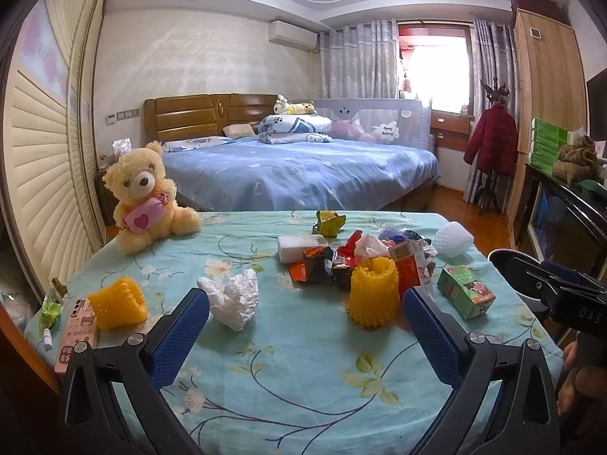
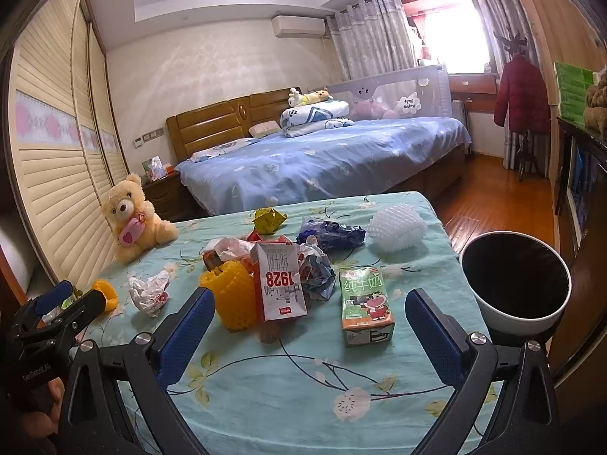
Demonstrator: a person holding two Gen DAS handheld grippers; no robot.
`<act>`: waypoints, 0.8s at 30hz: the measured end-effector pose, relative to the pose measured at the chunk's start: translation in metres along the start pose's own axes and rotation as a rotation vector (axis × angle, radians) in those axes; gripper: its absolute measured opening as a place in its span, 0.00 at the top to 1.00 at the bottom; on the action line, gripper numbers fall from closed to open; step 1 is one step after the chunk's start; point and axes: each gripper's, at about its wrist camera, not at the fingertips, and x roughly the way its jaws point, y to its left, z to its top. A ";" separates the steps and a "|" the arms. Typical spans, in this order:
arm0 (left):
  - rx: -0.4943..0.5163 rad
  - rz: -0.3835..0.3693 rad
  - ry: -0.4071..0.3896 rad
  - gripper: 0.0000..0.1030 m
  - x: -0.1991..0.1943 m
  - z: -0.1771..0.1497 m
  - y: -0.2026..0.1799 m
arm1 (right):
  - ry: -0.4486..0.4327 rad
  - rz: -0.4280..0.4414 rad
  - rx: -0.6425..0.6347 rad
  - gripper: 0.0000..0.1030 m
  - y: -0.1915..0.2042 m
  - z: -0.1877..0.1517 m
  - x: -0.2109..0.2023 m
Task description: Collect trash
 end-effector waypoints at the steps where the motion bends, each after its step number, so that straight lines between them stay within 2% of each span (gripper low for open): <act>1: -0.001 -0.001 0.000 0.01 0.000 0.000 0.000 | 0.001 0.001 0.000 0.02 0.000 0.000 0.000; 24: -0.005 -0.008 0.000 0.01 0.005 -0.002 -0.001 | 0.003 -0.006 -0.012 0.02 0.005 -0.003 0.005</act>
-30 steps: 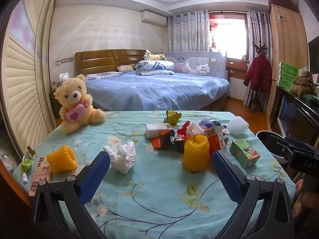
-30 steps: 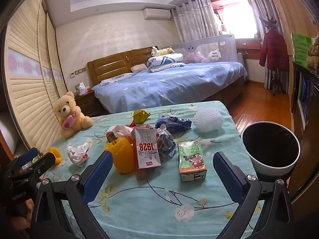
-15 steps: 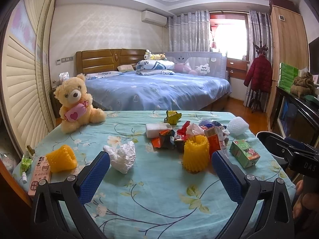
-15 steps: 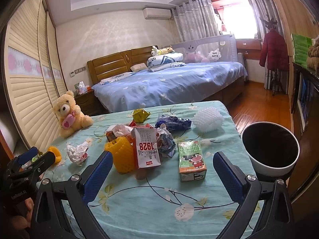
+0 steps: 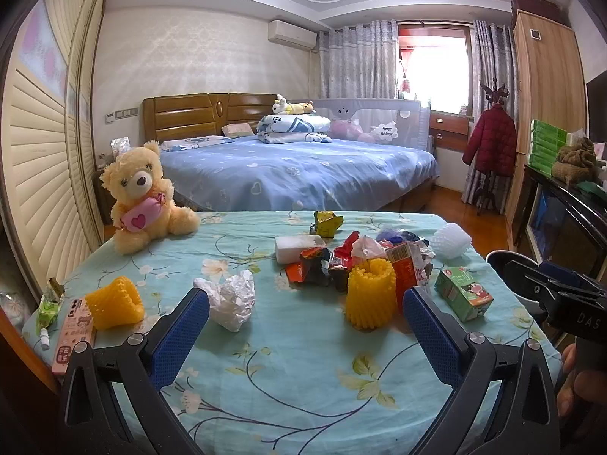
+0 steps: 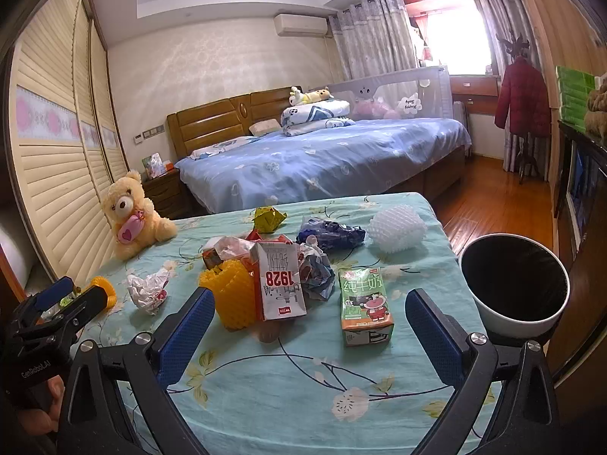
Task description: Collect trash
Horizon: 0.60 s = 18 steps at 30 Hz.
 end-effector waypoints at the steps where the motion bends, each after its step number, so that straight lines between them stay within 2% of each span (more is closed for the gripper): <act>1: -0.002 -0.002 0.000 0.01 0.000 0.000 0.000 | 0.000 0.000 -0.001 0.02 0.000 0.000 0.000; 18: -0.002 -0.006 0.008 0.01 0.005 -0.002 -0.002 | 0.014 -0.002 0.004 0.02 -0.002 -0.002 0.005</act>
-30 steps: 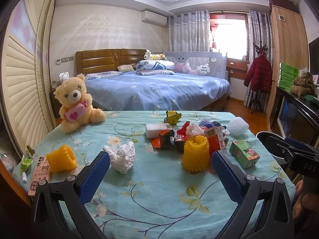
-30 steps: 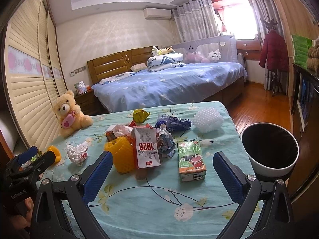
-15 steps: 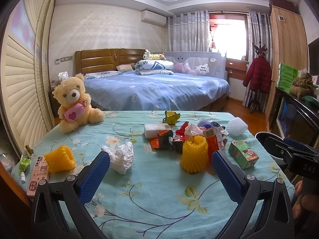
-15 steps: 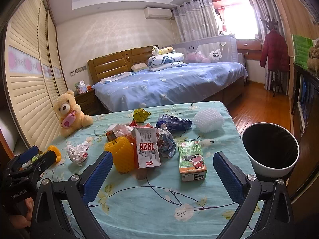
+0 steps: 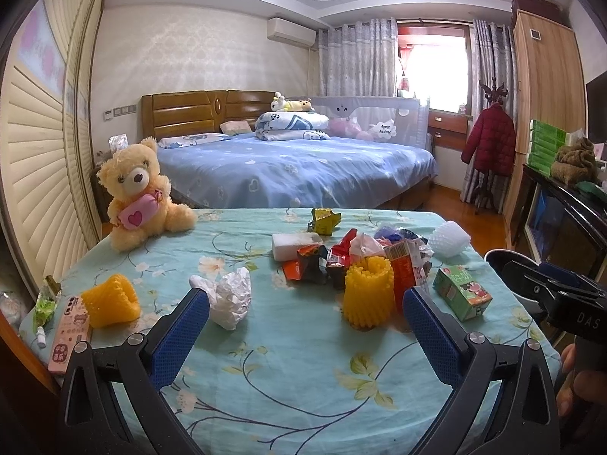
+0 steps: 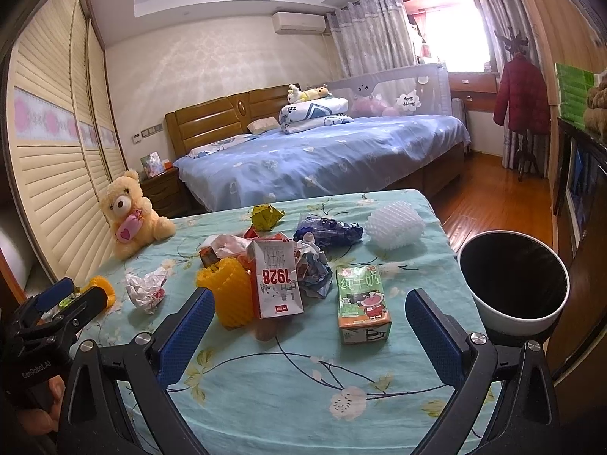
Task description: Collect trash
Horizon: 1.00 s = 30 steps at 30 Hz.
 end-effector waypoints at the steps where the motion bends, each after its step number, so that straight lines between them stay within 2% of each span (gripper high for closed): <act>1: -0.001 -0.002 0.003 0.01 0.001 0.000 0.001 | 0.002 0.000 0.000 0.02 0.000 -0.001 0.001; 11: 0.005 -0.016 0.035 0.01 0.014 -0.001 0.000 | 0.038 -0.017 0.008 0.02 -0.015 0.000 0.007; 20: 0.009 -0.055 0.119 0.01 0.045 0.000 -0.008 | 0.098 -0.038 0.043 0.02 -0.036 -0.004 0.022; 26: 0.021 -0.067 0.149 0.04 0.068 0.005 -0.014 | 0.151 -0.046 0.049 0.02 -0.042 -0.008 0.043; 30: 0.015 -0.084 0.180 0.10 0.088 0.006 -0.016 | 0.190 -0.056 0.055 0.04 -0.047 -0.009 0.057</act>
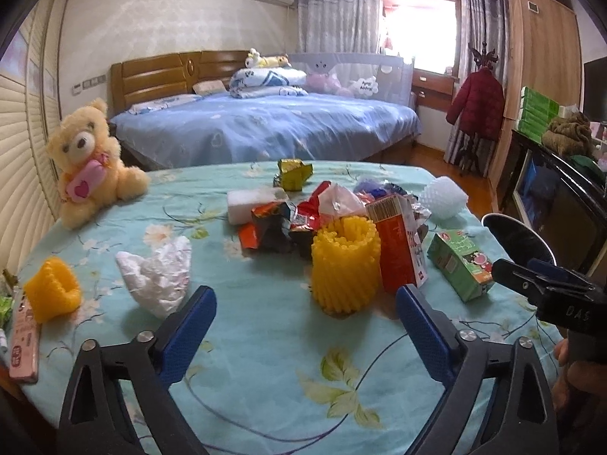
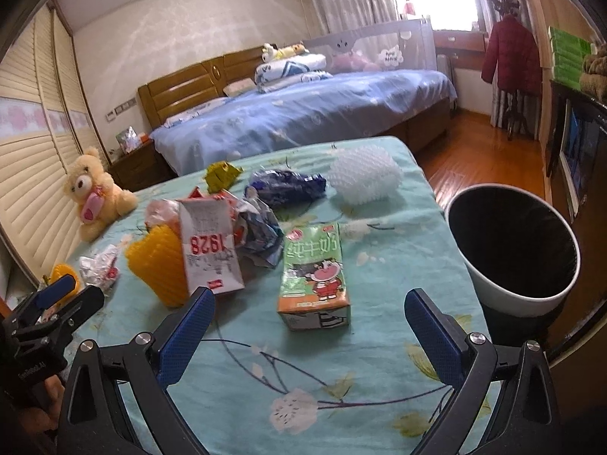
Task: Collect trash
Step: 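Grasp the yellow ribbed cup with the left gripper while the right gripper grasps the green milk carton, then carry the yellow cup and green carton over the black trash bin with both grippers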
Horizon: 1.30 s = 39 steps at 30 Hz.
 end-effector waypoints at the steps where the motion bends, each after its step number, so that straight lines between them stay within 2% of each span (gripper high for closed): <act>1: -0.005 -0.013 0.013 0.12 0.006 0.001 0.001 | 0.011 -0.004 0.001 0.05 -0.001 0.001 0.004; 6: -0.012 -0.035 0.055 0.14 0.031 0.008 0.001 | 0.054 -0.009 0.005 0.13 -0.004 0.005 0.023; 9: -0.011 -0.048 0.075 0.19 0.043 0.012 0.002 | 0.085 -0.021 0.005 0.16 -0.005 0.005 0.034; 11: -0.007 -0.049 0.083 0.25 0.051 0.015 0.000 | 0.103 -0.026 0.001 0.18 -0.005 0.005 0.039; 13: -0.006 -0.063 0.096 0.36 0.058 0.017 -0.002 | 0.114 -0.027 -0.001 0.21 -0.005 0.006 0.043; 14: -0.006 -0.071 0.102 0.41 0.060 0.017 -0.003 | 0.121 -0.028 -0.003 0.26 -0.005 0.006 0.045; 15: -0.003 -0.088 0.109 0.54 0.063 0.018 -0.004 | 0.127 -0.028 -0.004 0.35 -0.005 0.006 0.046; 16: 0.000 -0.101 0.116 0.72 0.066 0.018 -0.005 | 0.133 -0.025 -0.004 0.42 -0.005 0.006 0.048; 17: 0.005 -0.119 0.124 0.73 0.068 0.018 -0.007 | 0.142 -0.014 -0.003 0.50 -0.005 0.005 0.048; 21: 0.039 -0.120 0.088 0.77 0.059 0.015 -0.009 | 0.120 -0.009 -0.008 0.51 -0.005 0.002 0.040; 28: 0.040 -0.137 0.057 0.79 0.029 0.004 -0.008 | 0.090 -0.003 0.003 0.51 -0.012 0.002 0.020; 39: 0.064 -0.246 0.049 0.79 -0.008 0.000 -0.030 | 0.054 -0.013 0.026 0.51 -0.026 0.003 -0.007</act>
